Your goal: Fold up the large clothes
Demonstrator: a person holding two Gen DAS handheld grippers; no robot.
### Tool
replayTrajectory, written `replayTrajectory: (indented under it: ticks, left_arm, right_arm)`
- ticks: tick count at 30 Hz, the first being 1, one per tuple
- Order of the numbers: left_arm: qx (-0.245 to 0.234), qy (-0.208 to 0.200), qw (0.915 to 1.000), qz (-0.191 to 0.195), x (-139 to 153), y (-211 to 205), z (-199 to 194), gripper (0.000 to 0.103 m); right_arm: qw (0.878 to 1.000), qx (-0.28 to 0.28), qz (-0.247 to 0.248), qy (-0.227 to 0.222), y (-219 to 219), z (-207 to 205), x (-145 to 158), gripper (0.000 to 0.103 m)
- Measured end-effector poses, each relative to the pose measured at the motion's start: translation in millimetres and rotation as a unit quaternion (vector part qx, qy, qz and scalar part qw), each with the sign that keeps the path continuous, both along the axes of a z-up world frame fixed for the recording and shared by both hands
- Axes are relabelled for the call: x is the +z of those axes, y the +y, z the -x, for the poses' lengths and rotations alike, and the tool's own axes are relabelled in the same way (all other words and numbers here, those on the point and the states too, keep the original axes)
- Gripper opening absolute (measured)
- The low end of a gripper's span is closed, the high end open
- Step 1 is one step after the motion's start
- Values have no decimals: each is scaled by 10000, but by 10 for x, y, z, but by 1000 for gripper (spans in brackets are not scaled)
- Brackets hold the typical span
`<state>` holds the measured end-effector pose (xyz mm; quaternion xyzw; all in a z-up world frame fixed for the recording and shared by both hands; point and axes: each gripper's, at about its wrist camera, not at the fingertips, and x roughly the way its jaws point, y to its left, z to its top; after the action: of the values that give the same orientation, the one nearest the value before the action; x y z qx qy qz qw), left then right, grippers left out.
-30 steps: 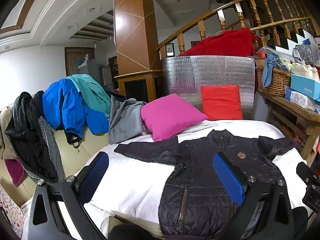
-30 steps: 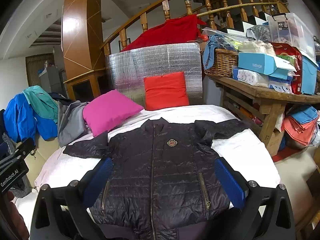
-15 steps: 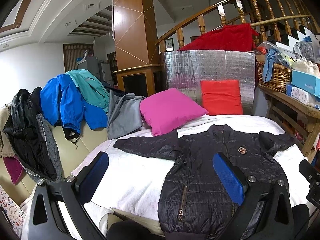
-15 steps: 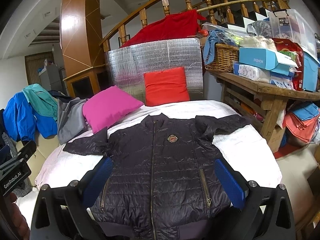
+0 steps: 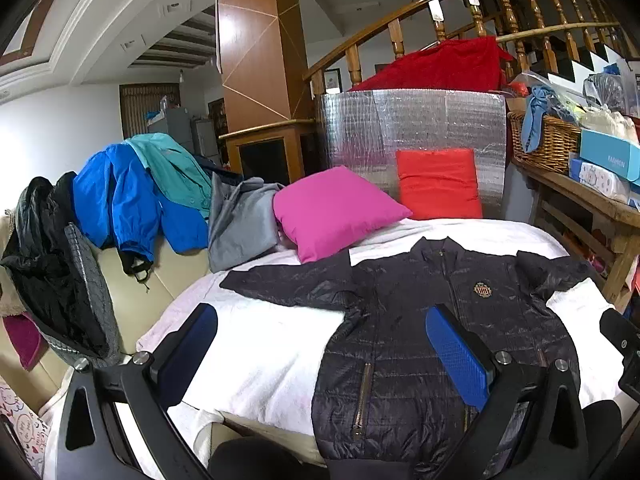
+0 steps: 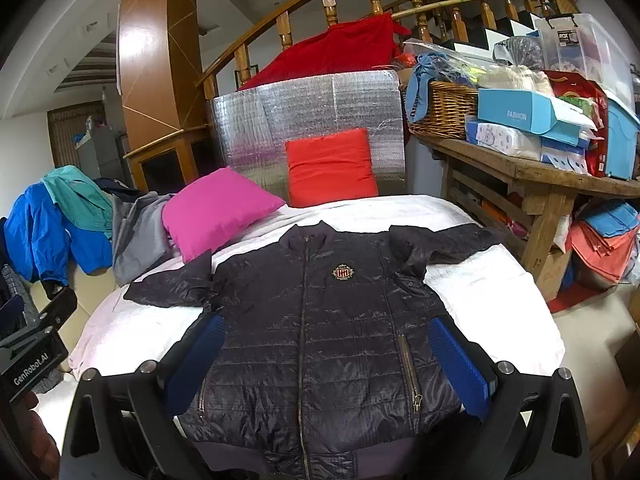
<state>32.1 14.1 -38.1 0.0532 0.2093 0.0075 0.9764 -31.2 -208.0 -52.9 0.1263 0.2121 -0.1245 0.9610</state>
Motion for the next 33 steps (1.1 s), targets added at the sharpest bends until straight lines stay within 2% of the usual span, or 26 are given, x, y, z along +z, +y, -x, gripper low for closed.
replayTrajectory:
  ticks: [8,21,33]
  left_arm:
    - [-14,197,9998,-34,-124,-54,-120,103]
    - [-15,277,9996,-44,-181,-130,-253,103]
    - [-170,485,9980,-358,-380,-585,-783,103]
  right_arm:
    - [9999,0,-46,150,-37,-101,-90,103]
    - [9996,-36,-44,279,-115,-225,-190,103]
    - [9975,-468,-299,429,-702,-496,-375,103]
